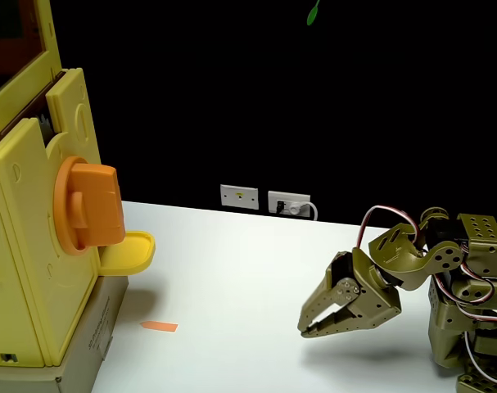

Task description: Turn the button of vending machine.

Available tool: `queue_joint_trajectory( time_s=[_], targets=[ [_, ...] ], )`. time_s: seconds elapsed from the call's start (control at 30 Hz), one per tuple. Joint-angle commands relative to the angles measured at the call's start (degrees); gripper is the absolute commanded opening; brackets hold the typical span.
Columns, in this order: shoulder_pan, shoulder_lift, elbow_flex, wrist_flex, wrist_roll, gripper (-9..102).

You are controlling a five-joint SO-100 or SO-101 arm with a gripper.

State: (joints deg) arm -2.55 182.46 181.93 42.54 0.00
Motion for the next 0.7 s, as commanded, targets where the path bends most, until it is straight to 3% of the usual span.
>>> queue_joint_trajectory(
  time_s=[0.0, 0.23, 0.37, 0.67],
  targets=[
    [-0.88, -2.11, -10.37, 1.67, -3.69, 1],
    [-2.55, -8.00, -32.43, 2.20, -10.20, 1],
    [-4.39, -9.23, -40.17, -1.14, -22.06, 1],
    [-5.80, -12.57, -33.84, -13.27, -51.86, 0]
  ],
)
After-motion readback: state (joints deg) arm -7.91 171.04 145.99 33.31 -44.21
